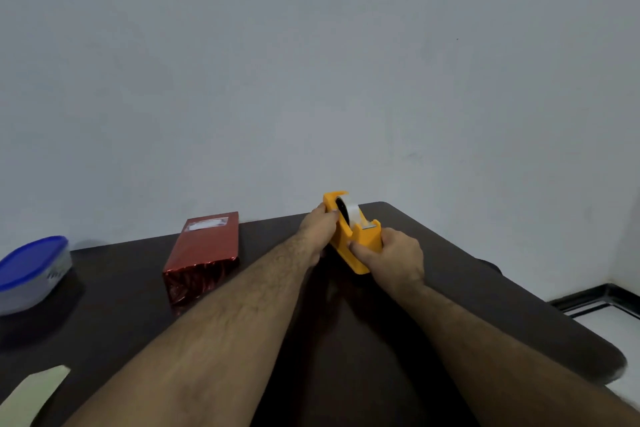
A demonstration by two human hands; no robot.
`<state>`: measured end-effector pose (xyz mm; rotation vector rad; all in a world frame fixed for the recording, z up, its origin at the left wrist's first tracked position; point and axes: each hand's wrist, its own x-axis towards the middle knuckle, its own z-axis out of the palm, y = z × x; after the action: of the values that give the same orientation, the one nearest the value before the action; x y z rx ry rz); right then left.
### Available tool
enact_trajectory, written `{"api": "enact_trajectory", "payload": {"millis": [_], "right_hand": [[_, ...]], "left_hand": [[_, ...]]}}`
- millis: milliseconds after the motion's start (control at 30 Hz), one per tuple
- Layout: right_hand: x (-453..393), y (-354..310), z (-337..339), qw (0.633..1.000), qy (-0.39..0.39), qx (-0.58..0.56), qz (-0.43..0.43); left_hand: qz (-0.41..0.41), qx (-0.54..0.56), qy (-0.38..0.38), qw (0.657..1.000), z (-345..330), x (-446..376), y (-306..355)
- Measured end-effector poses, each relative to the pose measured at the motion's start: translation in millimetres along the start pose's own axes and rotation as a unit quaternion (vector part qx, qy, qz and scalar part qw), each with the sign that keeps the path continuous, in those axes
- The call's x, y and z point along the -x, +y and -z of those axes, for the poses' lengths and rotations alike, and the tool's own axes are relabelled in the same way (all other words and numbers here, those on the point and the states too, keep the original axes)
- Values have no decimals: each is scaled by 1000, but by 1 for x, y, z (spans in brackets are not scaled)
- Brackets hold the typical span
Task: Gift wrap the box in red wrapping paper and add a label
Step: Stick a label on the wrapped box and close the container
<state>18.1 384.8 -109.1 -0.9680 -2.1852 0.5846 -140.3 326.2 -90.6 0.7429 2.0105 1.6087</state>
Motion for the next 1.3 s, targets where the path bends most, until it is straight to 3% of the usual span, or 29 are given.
{"api": "enact_trajectory", "payload": {"millis": [200, 567, 733, 867, 933, 1033, 1100, 1167, 1233, 1300], "right_hand": [[-41, 38, 14, 1000, 14, -3, -25], [-50, 53, -1, 997, -31, 12, -74], [-33, 28, -8, 978, -68, -52, -190], [10, -31, -11, 971, -67, -39, -227], [39, -63, -16, 977, -86, -41, -190], [89, -111, -25, 985, -160, -30, -66], [123, -139, -32, 975, -214, -43, 29], [155, -165, -40, 961, -250, -59, 104], [177, -185, -50, 946, -278, -61, 157], [191, -200, -60, 928, -308, -47, 205]], "left_hand": [[-19, -23, -48, 998, -51, -42, 24], [-3, -19, -38, 999, -69, -42, 11], [-45, -96, 15, 994, -30, 3, 10], [-61, -140, 47, 987, 30, 58, -5], [-70, -146, 63, 985, 64, 86, -7], [-63, -160, 95, 981, 124, 140, -7], [-44, -298, 153, 941, 168, 182, -6], [3, -509, 193, 839, 209, 229, -4], [69, -624, 160, 762, 235, 270, -8], [149, -630, 90, 757, 252, 296, -18]]}}
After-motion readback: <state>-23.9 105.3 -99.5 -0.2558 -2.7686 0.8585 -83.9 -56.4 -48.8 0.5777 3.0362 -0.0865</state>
